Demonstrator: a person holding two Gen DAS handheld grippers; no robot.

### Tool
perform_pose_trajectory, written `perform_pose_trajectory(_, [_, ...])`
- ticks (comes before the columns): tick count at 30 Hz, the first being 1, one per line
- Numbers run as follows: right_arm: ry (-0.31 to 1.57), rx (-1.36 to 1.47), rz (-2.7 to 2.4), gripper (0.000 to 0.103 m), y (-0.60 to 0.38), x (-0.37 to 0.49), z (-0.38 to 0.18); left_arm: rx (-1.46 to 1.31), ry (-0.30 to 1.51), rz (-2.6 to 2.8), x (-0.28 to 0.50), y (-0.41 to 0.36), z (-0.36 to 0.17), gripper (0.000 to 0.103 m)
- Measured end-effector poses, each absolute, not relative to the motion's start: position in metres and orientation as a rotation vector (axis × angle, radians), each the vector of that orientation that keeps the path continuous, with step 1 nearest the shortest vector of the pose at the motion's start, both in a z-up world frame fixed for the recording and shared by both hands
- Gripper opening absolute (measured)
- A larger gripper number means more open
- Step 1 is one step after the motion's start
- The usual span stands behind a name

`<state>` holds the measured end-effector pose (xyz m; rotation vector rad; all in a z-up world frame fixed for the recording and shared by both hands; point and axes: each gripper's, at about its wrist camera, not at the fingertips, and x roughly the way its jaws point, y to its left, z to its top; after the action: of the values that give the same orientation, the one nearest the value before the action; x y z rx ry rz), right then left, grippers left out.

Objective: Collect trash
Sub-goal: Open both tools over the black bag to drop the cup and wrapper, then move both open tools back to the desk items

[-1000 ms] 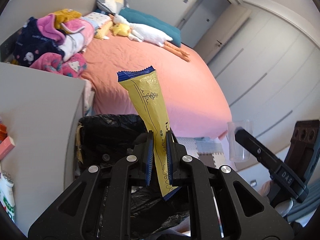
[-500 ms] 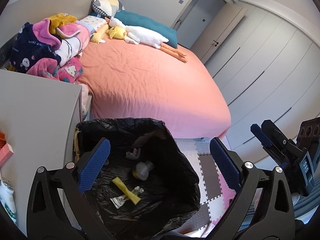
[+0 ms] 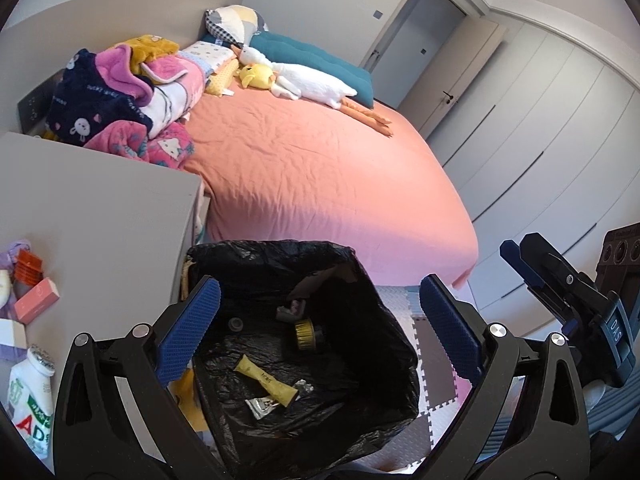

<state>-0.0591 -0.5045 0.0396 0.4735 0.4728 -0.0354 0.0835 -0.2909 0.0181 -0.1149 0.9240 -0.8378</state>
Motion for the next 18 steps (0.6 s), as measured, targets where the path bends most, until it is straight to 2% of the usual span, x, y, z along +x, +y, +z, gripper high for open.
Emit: perform_pose_trajectory(18, [0.55, 0.416, 0.163, 0.084, -0.426, -0.012, 0.035, -0.166, 0.906, -0.634, 0.085, -0.194, 0.007, 0.096])
